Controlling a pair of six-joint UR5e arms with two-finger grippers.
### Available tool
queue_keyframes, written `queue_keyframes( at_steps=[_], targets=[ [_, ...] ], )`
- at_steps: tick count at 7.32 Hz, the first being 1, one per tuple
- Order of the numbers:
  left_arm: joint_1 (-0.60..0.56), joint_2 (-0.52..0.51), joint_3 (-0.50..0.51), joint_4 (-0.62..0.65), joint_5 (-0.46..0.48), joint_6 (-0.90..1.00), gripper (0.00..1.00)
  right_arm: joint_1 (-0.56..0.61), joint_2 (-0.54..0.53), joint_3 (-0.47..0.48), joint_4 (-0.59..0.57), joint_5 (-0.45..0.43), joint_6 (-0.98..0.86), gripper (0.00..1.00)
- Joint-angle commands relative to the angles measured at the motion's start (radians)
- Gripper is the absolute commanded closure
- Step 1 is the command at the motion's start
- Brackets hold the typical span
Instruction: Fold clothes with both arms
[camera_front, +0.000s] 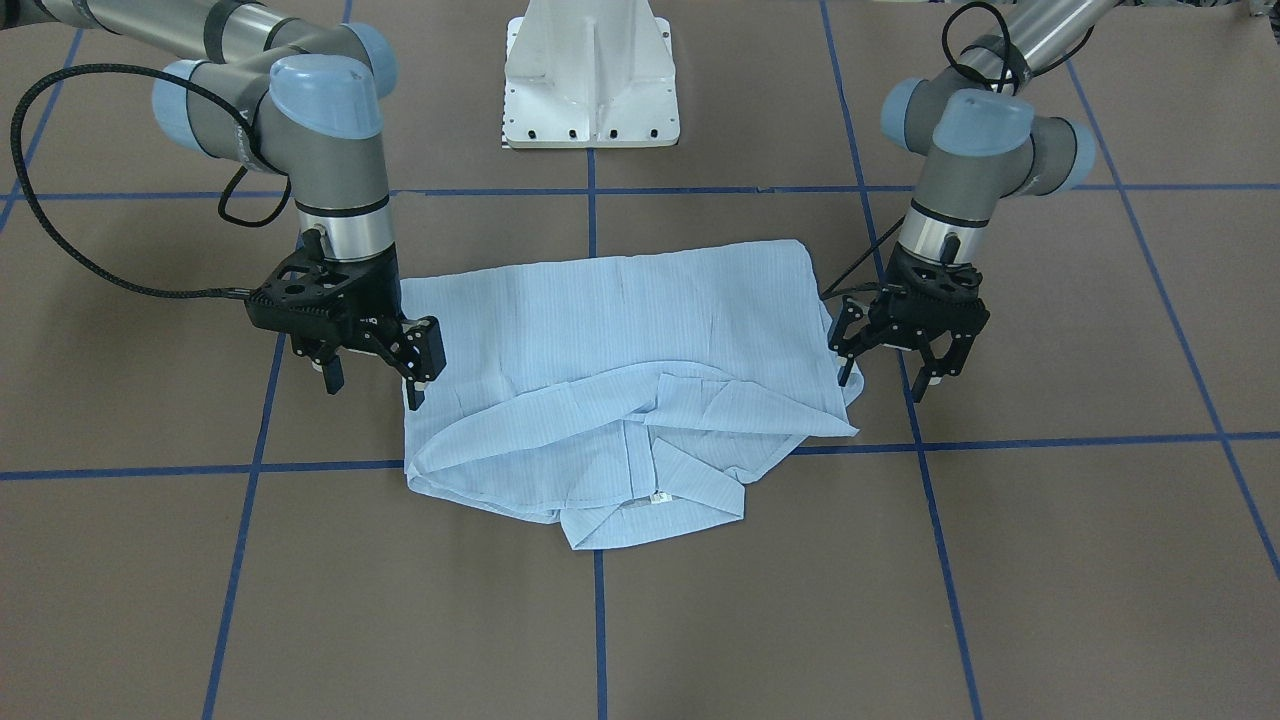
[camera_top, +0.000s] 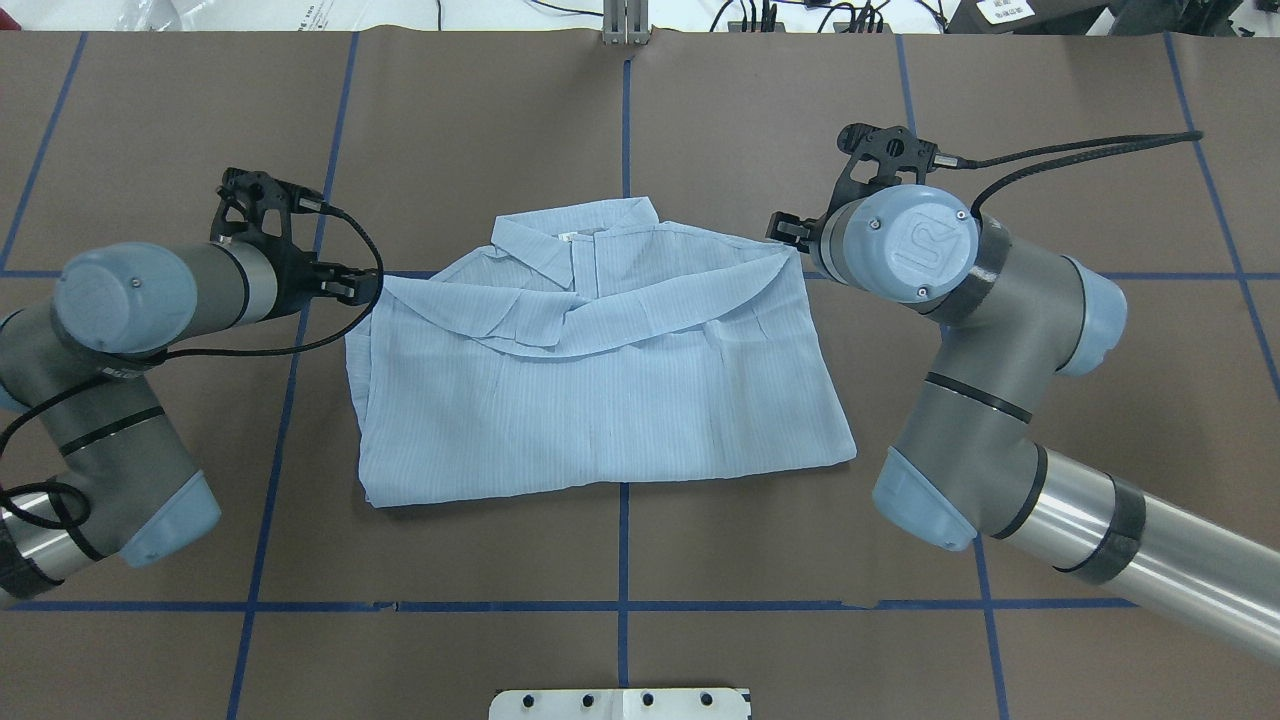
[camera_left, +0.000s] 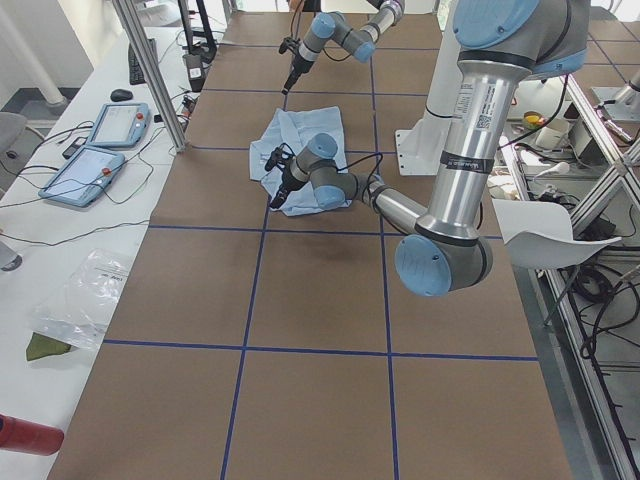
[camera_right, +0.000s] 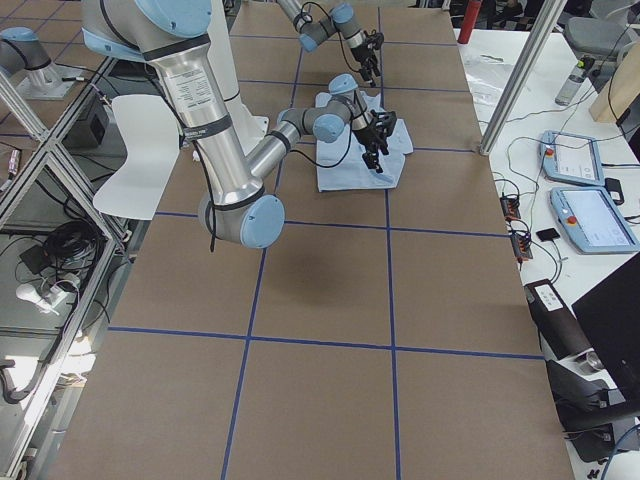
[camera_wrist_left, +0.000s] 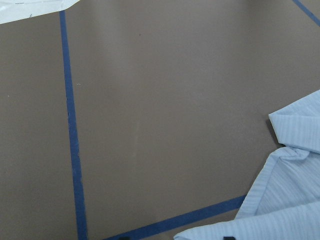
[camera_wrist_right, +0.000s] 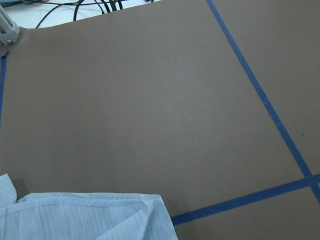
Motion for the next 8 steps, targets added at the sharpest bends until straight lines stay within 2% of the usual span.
queue_keyframes(
  at_steps=[1,3,4,5,6,8],
  targets=[
    [0.066,0.106,-0.128,-0.019,-0.052,-0.151,0.0,0.001,-0.012,0.016,0.0,0.0,-0.006,0.0],
    [0.211,0.125,-0.156,-0.025,0.008,-0.269,0.0,-0.008,-0.012,0.016,0.003,-0.006,-0.006,0.0],
    [0.245,0.13,-0.158,-0.025,0.013,-0.303,0.0,-0.01,-0.012,0.016,0.003,-0.006,-0.005,0.0],
    [0.279,0.136,-0.159,-0.025,0.042,-0.34,0.17,-0.013,-0.012,0.016,0.003,-0.007,-0.005,0.0],
    [0.304,0.137,-0.159,-0.025,0.049,-0.354,0.41,-0.015,-0.012,0.016,0.003,-0.007,-0.003,0.0],
    [0.313,0.146,-0.159,-0.025,0.048,-0.355,0.44,-0.015,-0.012,0.015,0.003,-0.007,-0.003,0.0]
  ],
)
